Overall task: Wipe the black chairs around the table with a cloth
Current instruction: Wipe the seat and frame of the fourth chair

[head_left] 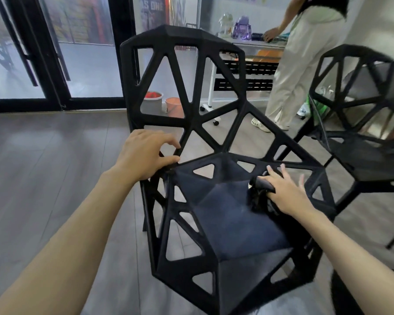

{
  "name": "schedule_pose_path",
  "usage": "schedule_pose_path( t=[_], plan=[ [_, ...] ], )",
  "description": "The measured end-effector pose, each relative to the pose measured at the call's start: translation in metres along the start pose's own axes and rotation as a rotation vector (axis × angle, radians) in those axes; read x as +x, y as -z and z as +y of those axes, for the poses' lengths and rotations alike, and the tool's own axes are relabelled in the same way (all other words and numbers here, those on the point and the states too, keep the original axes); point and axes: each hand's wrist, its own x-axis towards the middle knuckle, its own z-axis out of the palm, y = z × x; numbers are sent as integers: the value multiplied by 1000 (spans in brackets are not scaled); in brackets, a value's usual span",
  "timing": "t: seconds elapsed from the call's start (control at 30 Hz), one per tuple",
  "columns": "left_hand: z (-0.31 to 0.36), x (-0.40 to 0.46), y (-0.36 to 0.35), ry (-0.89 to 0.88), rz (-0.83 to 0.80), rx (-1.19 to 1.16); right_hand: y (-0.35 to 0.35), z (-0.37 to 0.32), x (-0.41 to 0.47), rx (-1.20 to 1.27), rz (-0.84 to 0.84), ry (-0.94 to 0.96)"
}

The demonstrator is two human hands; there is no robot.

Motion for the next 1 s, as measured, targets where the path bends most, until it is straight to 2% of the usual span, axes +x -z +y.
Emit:
schedule_pose_path(
  t=[0.1,0.2,0.37,0.47,0.63,0.77,1.0],
  plan=[
    [-1,3,-1,20,11,-28,9,38,-5,1,71,-18],
    [-2,3,-3,48,36,-80,15,65,-13,120,124,-39],
    [4,-7,-9,77,64,-37,11,78,-49,342,152,18],
    [24,-34,-19,96,104,2,5,94,-53,351,188,30],
    [66,-87,-27,180,137,-15,21,95,-8,450,256,-203],
    [88,-114,-30,250,123,2,19,83,3,436,334,-340],
    [60,-85,-31,112,171,32,12,69,-5,569,398,-443]
  ],
)
